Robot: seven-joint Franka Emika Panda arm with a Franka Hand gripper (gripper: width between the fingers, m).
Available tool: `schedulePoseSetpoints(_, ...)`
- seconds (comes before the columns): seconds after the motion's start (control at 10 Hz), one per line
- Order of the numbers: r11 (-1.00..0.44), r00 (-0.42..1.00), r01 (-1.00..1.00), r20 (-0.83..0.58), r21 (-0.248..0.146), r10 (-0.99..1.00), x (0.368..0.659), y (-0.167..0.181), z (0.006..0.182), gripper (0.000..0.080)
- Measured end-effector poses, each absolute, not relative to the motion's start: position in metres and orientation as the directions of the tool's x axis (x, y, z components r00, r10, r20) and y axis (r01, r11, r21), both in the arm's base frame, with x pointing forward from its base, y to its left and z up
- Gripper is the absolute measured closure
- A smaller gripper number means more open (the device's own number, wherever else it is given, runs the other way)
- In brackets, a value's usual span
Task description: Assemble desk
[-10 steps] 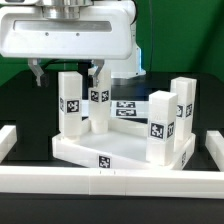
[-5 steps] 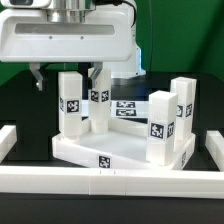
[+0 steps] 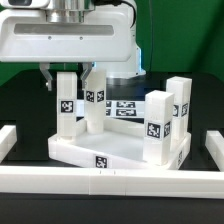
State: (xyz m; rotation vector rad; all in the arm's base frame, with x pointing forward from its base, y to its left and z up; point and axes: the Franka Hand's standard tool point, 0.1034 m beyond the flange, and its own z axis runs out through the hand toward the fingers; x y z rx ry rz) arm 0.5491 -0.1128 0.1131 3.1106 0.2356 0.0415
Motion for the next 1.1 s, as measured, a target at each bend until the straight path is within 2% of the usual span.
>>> schedulePoseSetpoints(0.2,-1.000,1.000,0.013,0.027,0.016,0.013,0.5490,-0.1130,0.1131,0.0509)
schedulePoseSetpoints(0.3,-0.991,0.990,-0.136,0.024,-0.008,-0.136,0.5485,-0.1152,0.1143,0.0509)
schedulePoseSetpoints(0.5,-0.943,0.943,-0.332,0.022,-0.028,-0.332,0.5478,-0.1140,0.1134,0.0509)
schedulePoseSetpoints(0.8,-0.774,0.775,-0.632,0.005,-0.048,-0.632,0.5475,-0.1092,0.1121,0.0509)
schedulePoseSetpoints(1.0,-0.681,0.682,-0.730,-0.005,-0.052,-0.731,0.5473,-0.1079,0.1115,0.0509)
schedulePoseSetpoints(1.1,-0.583,0.584,-0.811,-0.013,-0.054,-0.811,0.5475,-0.1076,0.1111,0.0509)
